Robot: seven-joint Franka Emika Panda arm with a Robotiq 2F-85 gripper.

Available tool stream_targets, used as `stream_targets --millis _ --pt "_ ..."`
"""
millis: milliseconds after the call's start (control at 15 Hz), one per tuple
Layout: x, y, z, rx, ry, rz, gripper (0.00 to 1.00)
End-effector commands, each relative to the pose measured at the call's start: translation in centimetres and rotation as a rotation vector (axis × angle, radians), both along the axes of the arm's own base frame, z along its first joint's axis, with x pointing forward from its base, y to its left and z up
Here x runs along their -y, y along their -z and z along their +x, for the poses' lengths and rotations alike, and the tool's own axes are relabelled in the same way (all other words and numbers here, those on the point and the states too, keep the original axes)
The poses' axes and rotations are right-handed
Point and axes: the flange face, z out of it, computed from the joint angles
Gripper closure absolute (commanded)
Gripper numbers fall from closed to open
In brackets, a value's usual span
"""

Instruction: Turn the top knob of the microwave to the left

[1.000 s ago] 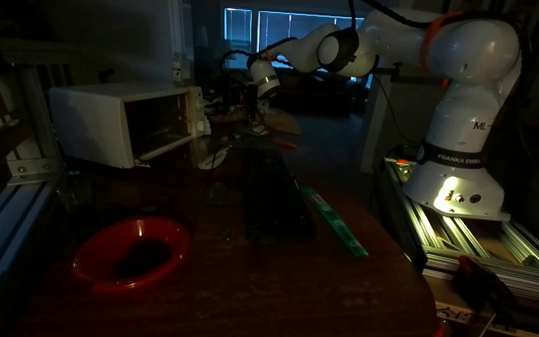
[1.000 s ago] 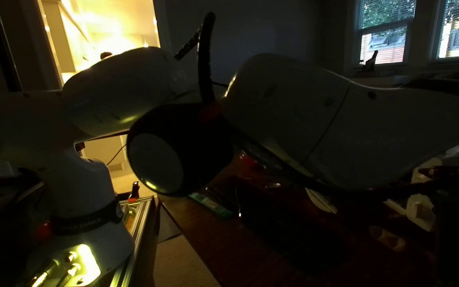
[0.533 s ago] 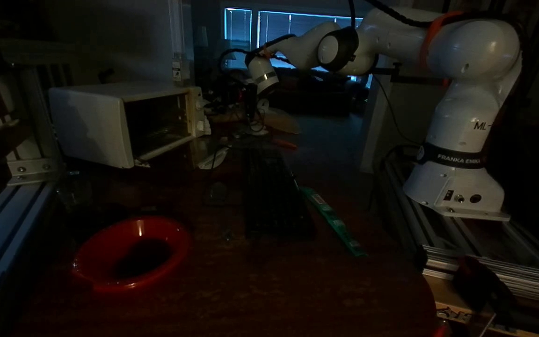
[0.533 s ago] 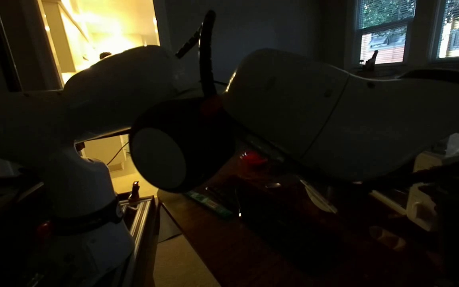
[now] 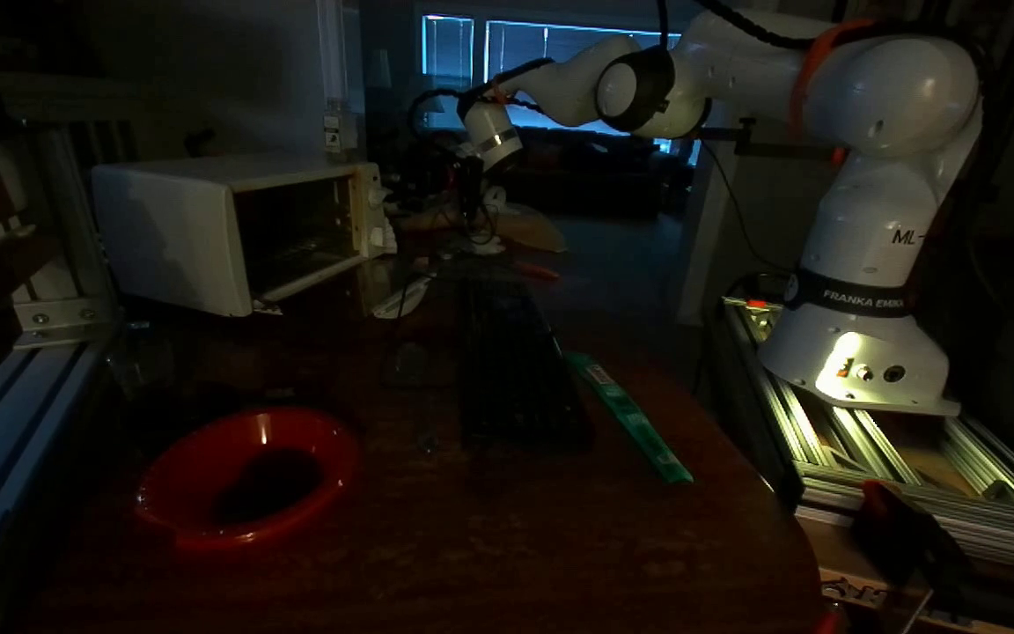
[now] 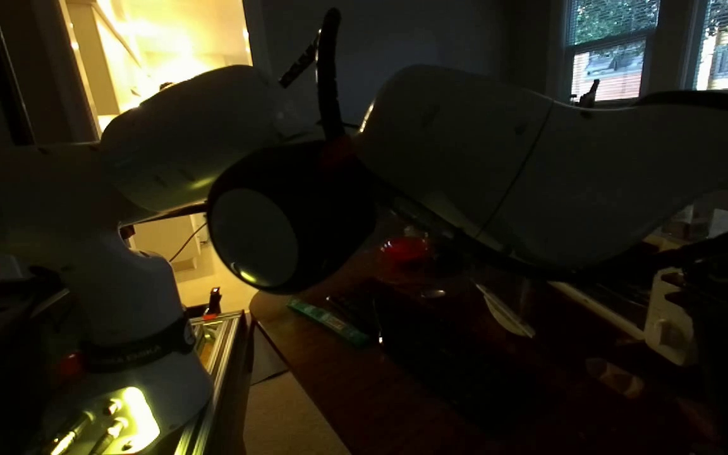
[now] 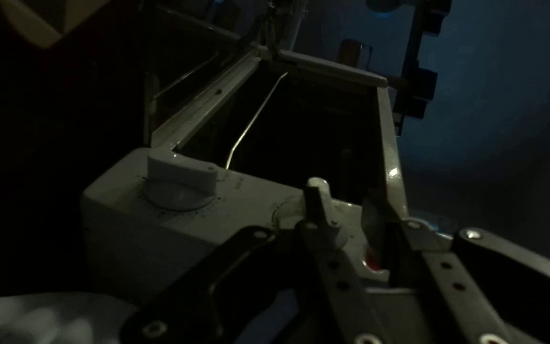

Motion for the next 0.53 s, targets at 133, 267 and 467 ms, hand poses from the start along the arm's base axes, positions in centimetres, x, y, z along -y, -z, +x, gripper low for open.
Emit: stream_targets --millis 133,267,467 --pt "-1.3 -2.3 1.2 0.060 -0.022 -0.098 0.73" --pt "-1.5 -2.7 1.3 0.075 -0.027 -0.130 0.74" --pt "-1.9 -3.2 1.6 0.090 -0.037 -0.171 0.73"
